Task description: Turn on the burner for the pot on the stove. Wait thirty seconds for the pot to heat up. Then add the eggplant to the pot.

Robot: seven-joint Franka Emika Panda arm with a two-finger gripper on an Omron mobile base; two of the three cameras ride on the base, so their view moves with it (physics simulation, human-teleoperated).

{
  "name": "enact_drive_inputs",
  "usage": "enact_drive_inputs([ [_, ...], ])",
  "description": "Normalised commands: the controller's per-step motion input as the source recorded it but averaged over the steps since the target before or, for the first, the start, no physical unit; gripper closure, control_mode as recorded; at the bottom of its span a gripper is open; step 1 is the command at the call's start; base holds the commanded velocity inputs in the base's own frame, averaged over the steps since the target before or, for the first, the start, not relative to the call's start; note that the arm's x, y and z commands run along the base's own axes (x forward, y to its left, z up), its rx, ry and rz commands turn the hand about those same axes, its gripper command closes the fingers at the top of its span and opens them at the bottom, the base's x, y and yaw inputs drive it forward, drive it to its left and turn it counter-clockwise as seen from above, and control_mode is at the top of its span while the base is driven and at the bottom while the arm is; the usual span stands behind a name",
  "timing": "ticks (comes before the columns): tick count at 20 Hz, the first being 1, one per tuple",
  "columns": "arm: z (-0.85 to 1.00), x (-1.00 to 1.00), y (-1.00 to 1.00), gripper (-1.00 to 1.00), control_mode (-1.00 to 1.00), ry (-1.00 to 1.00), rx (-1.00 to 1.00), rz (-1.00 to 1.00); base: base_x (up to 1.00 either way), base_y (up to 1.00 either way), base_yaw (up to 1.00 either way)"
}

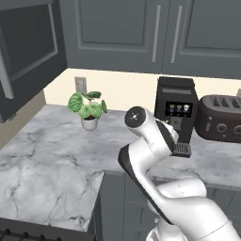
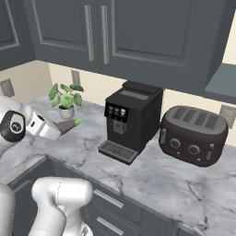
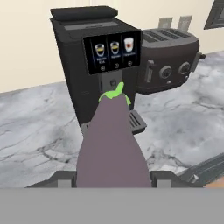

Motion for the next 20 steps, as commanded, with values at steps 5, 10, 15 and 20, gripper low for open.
enact_drive_inputs([
  [5,0.27,-0.45,0.00,1.00,-1.00,0.03,0.01,0.14,0.00,0.00,0.00],
  [10,0.00,0.00,0.00,1.00,-1.00,0.00,0.00,0.00,0.00,0.00,0.00],
  [15,0.00,0.00,0.00,1.00,-1.00,0.00,0.00,0.00,0.00,0.00,0.00],
  [20,0.00,-0.04,0.00,1.00,-1.00,0.00,0.00,0.02,0.00,0.00,0.00],
])
